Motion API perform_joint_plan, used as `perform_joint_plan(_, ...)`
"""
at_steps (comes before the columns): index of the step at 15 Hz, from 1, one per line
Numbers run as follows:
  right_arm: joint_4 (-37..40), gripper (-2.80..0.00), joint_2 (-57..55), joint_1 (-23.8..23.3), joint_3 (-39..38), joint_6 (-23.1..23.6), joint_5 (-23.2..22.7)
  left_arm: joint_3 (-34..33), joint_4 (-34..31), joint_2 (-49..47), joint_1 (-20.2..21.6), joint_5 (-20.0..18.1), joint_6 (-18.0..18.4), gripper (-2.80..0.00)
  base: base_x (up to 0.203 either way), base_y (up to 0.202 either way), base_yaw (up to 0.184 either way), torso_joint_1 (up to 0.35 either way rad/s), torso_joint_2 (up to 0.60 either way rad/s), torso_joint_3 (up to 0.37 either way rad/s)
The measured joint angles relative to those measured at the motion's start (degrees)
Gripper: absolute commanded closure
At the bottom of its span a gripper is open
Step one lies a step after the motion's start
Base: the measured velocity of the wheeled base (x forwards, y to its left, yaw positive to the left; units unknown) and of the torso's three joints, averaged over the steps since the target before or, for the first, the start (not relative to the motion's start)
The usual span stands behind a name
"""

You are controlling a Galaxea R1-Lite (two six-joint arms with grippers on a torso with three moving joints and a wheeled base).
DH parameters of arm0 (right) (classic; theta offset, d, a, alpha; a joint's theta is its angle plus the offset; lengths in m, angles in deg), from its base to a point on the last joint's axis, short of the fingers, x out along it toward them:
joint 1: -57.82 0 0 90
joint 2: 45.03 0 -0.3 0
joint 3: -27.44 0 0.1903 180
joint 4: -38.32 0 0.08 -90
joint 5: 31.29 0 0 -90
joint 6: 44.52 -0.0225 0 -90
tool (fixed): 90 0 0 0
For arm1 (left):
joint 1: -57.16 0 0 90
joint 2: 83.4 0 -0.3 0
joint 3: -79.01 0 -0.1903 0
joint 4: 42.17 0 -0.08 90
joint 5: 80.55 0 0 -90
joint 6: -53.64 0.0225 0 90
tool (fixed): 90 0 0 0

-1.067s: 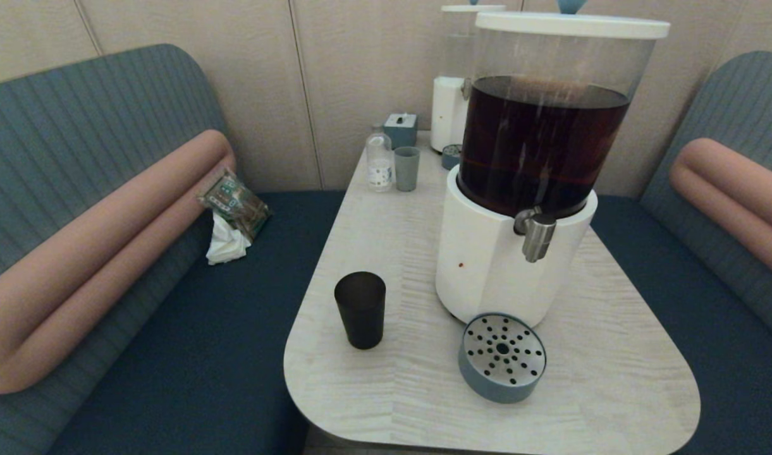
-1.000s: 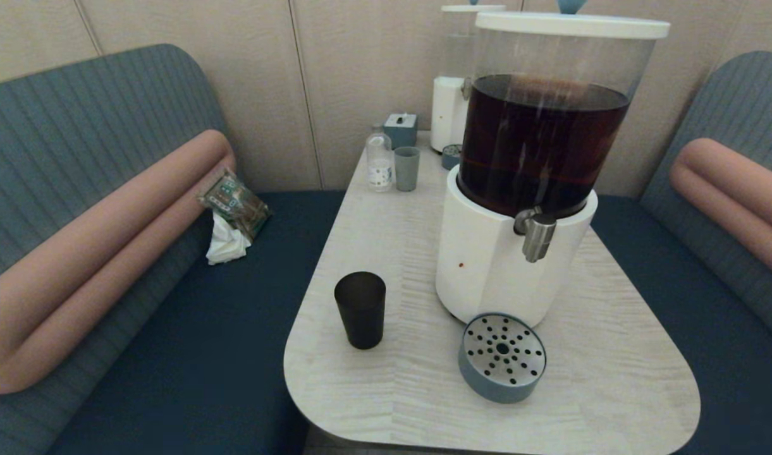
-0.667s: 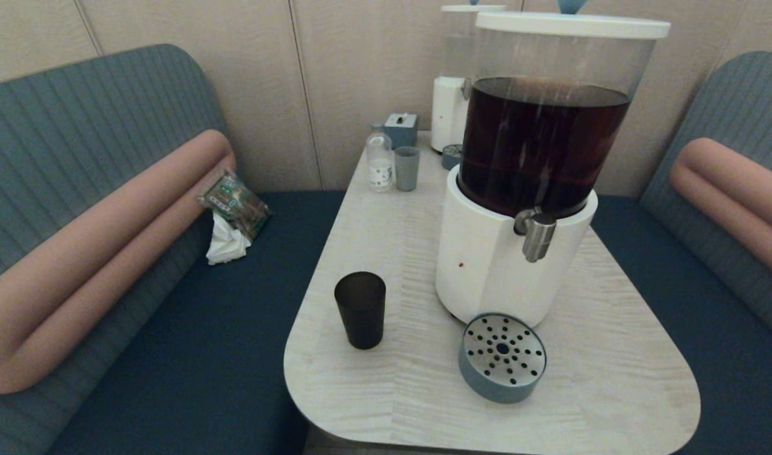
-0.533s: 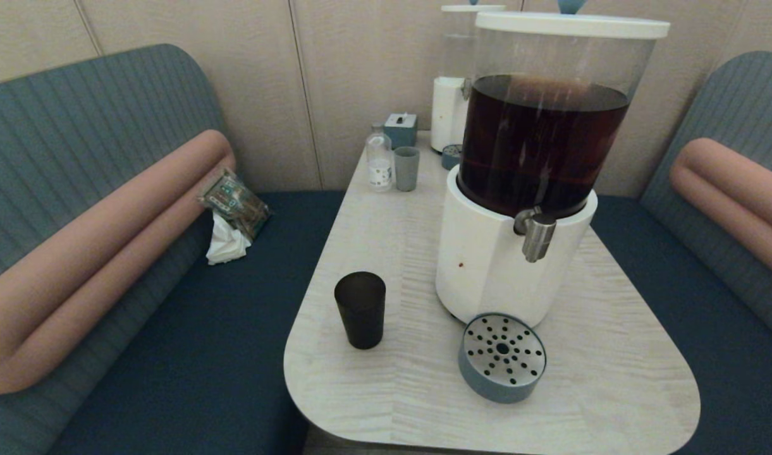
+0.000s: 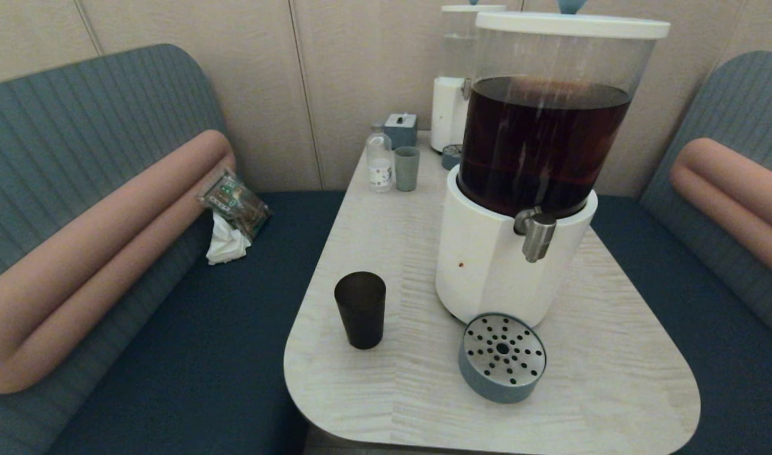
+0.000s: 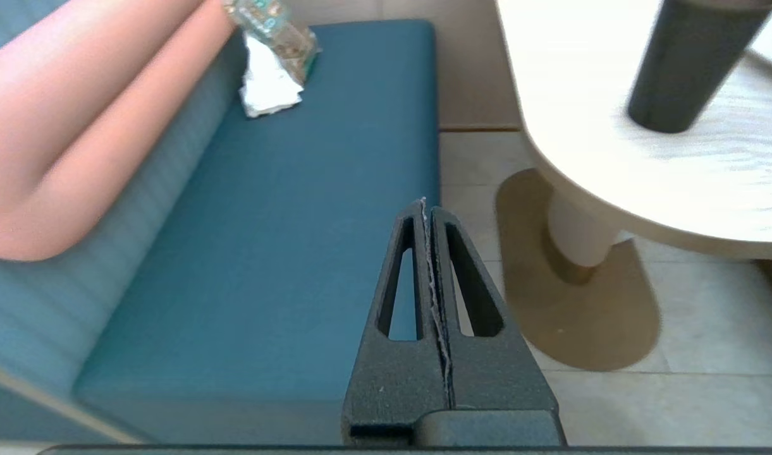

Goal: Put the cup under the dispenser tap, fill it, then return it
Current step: Pick up the cup

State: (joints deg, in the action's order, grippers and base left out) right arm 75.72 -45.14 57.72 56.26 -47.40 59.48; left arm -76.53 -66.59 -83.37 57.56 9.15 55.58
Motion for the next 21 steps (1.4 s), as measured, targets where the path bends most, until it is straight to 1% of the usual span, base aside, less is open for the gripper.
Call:
perform_joint_plan(1, 0.0, 0.0, 0.0, 0.0, 0.0, 0.0, 0.0, 1.1, -0.2, 0.0, 0.0, -0.9, -0.5, 0.0, 0.0, 0.0, 0.0, 0.0, 0.0, 0.0)
perform_joint_plan(2, 0.0, 0.0, 0.0, 0.0, 0.0, 0.0, 0.0, 2.9, -0.9, 0.0, 0.0, -1.9, -1.1, -2.8, 0.0, 0.0, 0.0, 0.0, 0.0, 0.0)
perform_joint_plan(6, 0.0, 0.0, 0.0, 0.0, 0.0, 0.0, 0.0, 12.3, -10.5, 0.0, 0.0, -4.1, -1.7, -2.8, 0.0, 0.0, 0.0, 0.0, 0.0, 0.0)
perform_joint_plan(8, 0.0, 0.0, 0.0, 0.0, 0.0, 0.0, 0.0, 15.2, -11.6, 0.0, 0.0, -7.0, -2.0, -2.8, 0.0, 0.0, 0.0, 0.0, 0.0, 0.0)
perform_joint_plan(10, 0.0, 0.0, 0.0, 0.0, 0.0, 0.0, 0.0, 17.3, -11.8, -0.3, 0.0, -10.9, -2.1, -2.8, 0.0, 0.0, 0.0, 0.0, 0.0, 0.0)
perform_joint_plan(13, 0.0, 0.0, 0.0, 0.0, 0.0, 0.0, 0.0, 20.2, -11.5, -2.2, 0.0, -18.3, -2.5, -2.8, 0.0, 0.0, 0.0, 0.0, 0.0, 0.0)
perform_joint_plan(16, 0.0, 0.0, 0.0, 0.0, 0.0, 0.0, 0.0, 21.3, -10.3, -5.8, -0.1, -27.9, -4.2, -2.8, 0.0, 0.0, 0.0, 0.0, 0.0, 0.0)
perform_joint_plan(17, 0.0, 0.0, 0.0, 0.0, 0.0, 0.0, 0.0, 21.4, -9.0, -7.8, -0.3, -30.7, -4.8, -2.8, 0.0, 0.0, 0.0, 0.0, 0.0, 0.0)
perform_joint_plan(18, 0.0, 0.0, 0.0, 0.0, 0.0, 0.0, 0.0, 21.5, -7.1, -10.2, -0.8, -32.5, -5.1, -2.8, 0.0, 0.0, 0.0, 0.0, 0.0, 0.0)
perform_joint_plan(19, 0.0, 0.0, 0.0, 0.0, 0.0, 0.0, 0.0, 21.5, -4.5, -13.4, -1.3, -33.5, -5.3, -2.8, 0.0, 0.0, 0.0, 0.0, 0.0, 0.0)
perform_joint_plan(21, 0.0, 0.0, 0.0, 0.0, 0.0, 0.0, 0.0, 21.6, 2.8, -22.0, -2.2, -34.1, -5.4, -2.8, 0.0, 0.0, 0.0, 0.0, 0.0, 0.0)
